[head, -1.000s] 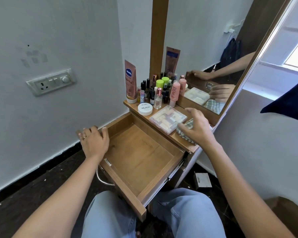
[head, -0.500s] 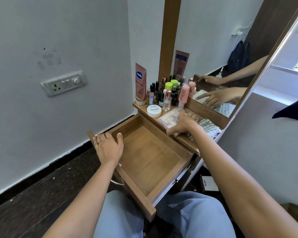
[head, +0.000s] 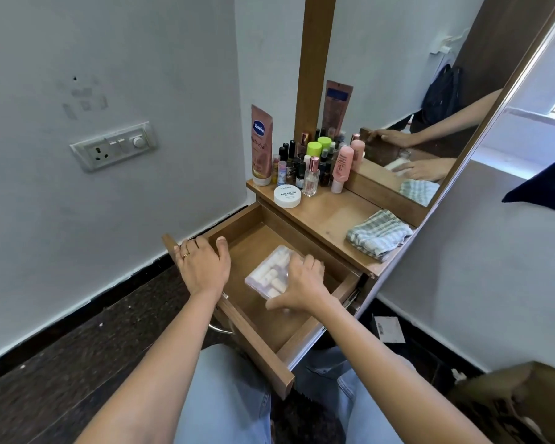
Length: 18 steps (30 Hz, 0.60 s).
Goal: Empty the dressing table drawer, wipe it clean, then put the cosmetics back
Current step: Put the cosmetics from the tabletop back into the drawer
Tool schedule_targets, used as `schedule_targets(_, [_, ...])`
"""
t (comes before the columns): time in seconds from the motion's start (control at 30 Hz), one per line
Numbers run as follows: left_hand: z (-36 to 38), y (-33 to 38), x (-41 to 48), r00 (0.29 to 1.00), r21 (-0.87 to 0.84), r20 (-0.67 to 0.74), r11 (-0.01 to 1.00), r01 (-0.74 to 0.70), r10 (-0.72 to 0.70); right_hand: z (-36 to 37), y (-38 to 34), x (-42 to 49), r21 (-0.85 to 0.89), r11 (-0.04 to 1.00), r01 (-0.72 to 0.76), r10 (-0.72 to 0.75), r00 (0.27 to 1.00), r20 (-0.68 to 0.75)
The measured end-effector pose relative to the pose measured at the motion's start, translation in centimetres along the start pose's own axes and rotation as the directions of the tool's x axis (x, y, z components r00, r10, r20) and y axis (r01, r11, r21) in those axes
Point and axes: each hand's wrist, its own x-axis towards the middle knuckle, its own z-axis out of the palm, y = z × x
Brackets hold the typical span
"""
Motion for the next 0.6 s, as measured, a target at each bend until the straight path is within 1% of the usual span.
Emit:
schedule_targets(0.1, [0.0,0.1,0.0,1.0,-0.001,0.006,1.0,-0.007,0.007,1.3,0.7,0.6,-0.037,0.992,-0.117,0.12,0.989,0.085])
schedule_targets(0.2, [0.1,0.0,0.0,1.0,-0.008,0.0,1.0,-0.009,0.009,2.3,1.2,1.2,-0.117,0.977,-0.179,0.19,0.977,0.095])
schedule_targets(0.37, [0.1,0.0,0.1,1.0,-0.019,0.002,1.0,-0.006,0.006,3.3,1.3,2.1,-0.128,0.968,-0.217,0.232,0.965,0.119])
schedule_targets(0.47, [0.0,-0.1,0.1,1.0,-0.017,0.0,1.0,-0.006,0.006,3.3,0.7,1.8,-0.183,0.954,-0.236,0.263,0.955,0.138])
schedule_targets(0.5, [0.1,-0.1,0.1,1.0,-0.015,-0.002,1.0,-0.006,0.006,3.2,0.5,1.8,-0.21,0.955,-0.211,0.238,0.964,0.116])
schedule_targets(0.53, [0.1,-0.1,0.1,1.0,-0.014,-0.002,1.0,-0.006,0.006,3.2,0.2,1.9,-0.223,0.963,-0.15,0.171,0.982,0.082])
schedule_targets(0.57, [0.2,-0.1,0.1,1.0,-0.012,0.0,1.0,-0.006,0.006,3.3,0.0,2.1,-0.223,0.973,-0.056,0.07,0.996,0.056])
schedule_targets(0.6, [0.2,-0.1,0.1,1.0,-0.008,0.002,1.0,-0.005,0.005,3.4,-0.2,2.3,-0.216,0.975,0.048,-0.036,0.998,0.06])
